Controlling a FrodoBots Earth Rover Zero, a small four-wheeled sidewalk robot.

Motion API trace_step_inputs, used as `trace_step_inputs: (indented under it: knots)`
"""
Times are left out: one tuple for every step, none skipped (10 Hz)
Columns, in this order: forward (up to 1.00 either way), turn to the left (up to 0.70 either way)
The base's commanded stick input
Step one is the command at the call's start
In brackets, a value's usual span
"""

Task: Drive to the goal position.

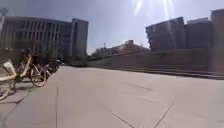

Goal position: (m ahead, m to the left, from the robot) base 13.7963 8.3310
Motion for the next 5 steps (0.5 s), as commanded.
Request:
trace_step_inputs:
  knots:
    - [1.0, 0.0]
    - [1.0, 0.0]
    - [1.0, 0.0]
    - [1.0, 0.0]
    - [1.0, 0.0]
